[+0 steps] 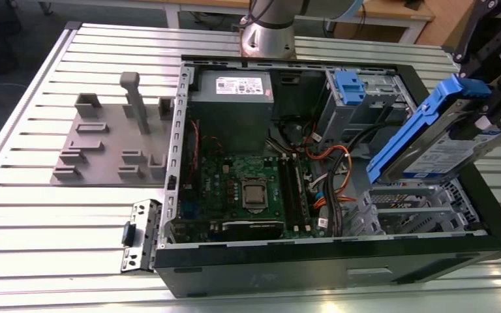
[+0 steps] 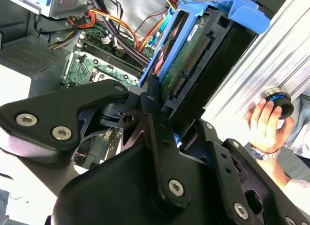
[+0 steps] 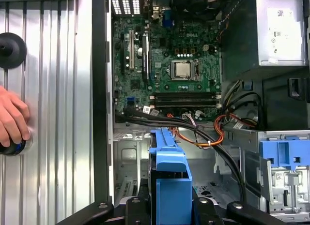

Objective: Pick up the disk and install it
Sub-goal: 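Pick up the disk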

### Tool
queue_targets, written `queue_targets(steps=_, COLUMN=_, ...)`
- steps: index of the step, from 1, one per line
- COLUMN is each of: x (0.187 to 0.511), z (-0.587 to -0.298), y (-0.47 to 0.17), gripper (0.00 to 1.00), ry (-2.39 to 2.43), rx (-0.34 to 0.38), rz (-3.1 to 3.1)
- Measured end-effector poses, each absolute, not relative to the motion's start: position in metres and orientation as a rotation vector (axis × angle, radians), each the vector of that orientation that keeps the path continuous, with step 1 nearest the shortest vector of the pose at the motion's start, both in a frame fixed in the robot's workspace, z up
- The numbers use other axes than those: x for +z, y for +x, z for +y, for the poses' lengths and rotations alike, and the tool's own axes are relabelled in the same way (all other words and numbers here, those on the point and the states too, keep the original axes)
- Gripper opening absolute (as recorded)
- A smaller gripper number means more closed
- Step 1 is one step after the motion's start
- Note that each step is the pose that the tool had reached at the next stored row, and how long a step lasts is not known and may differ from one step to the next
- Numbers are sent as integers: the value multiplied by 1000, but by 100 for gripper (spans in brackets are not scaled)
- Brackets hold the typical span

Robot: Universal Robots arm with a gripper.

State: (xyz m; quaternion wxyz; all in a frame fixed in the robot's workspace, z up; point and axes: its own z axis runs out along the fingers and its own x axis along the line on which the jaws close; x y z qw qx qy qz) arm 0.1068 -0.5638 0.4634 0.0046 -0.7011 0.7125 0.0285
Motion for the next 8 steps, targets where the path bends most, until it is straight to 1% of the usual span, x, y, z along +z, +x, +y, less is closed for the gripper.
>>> queue_targets(steps=8, x=462, z=-568, y=113, gripper=36, ry=-2196, rx=89, rz=2232)
